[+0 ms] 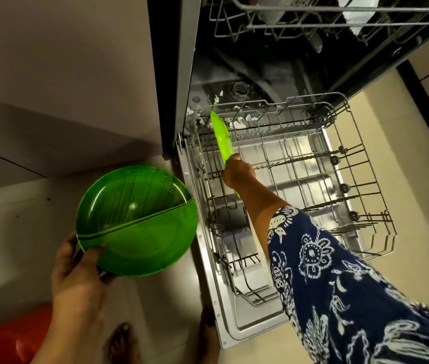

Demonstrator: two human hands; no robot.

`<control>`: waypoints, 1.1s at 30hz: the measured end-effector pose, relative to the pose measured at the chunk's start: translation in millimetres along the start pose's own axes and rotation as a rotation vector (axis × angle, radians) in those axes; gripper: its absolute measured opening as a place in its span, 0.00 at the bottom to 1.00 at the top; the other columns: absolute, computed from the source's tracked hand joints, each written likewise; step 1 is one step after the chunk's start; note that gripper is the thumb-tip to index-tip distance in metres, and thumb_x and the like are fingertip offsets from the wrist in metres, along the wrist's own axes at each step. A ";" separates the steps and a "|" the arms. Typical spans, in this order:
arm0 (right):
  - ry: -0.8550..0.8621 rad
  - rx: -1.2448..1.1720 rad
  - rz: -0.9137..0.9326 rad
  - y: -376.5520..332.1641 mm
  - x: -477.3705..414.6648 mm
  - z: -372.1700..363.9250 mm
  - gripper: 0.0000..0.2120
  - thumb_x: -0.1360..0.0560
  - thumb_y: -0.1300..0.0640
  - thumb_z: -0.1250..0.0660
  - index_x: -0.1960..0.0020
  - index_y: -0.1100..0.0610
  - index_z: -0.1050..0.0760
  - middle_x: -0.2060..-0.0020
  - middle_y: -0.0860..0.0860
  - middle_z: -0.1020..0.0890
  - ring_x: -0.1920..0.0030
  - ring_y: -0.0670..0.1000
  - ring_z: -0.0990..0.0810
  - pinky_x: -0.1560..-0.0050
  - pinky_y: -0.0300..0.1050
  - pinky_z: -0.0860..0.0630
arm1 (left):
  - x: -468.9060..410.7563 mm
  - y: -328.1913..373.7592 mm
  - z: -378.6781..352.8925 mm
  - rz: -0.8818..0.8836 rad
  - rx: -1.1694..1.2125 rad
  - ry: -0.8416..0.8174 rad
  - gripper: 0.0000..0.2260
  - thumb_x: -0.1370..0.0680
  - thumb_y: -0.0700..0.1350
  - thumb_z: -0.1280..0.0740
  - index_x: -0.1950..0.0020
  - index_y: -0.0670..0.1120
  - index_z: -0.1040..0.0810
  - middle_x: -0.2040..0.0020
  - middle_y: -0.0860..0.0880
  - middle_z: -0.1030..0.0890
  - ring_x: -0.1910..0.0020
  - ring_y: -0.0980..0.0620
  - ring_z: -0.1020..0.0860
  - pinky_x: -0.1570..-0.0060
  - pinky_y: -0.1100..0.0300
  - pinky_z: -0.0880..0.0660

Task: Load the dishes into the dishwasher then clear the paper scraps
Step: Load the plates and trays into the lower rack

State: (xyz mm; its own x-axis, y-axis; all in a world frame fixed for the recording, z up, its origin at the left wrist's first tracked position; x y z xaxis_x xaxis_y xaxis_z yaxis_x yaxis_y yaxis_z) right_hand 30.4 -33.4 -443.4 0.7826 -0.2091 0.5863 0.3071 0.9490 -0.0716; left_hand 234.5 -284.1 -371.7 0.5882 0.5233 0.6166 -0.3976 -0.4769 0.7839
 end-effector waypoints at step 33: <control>0.561 -0.559 0.372 67.1 316.3 -94.4 0.18 0.24 0.56 0.38 0.34 0.55 0.31 0.47 0.52 0.18 0.50 0.48 0.22 0.52 0.36 0.26 | 62.3 -41.2 36.8 0.215 -0.435 -0.412 0.16 0.19 0.37 0.41 0.33 0.51 0.28 0.44 0.52 0.20 0.47 0.55 0.21 0.50 0.56 0.27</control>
State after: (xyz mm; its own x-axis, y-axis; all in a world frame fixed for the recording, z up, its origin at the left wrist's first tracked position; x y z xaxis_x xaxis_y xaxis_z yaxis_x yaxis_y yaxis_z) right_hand 349.7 -58.2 -338.9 0.9907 -0.1334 -0.0267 0.0841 0.7544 -0.6510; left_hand 313.5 -257.9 -368.3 0.6518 0.0917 0.7528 -0.7356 -0.1651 0.6570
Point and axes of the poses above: each hand's wrist, its own x-axis away from the middle knuckle, its own z-axis out of the back of the hand, y = z × x, the point moved 1 cm from there along -x, towards the middle knuckle
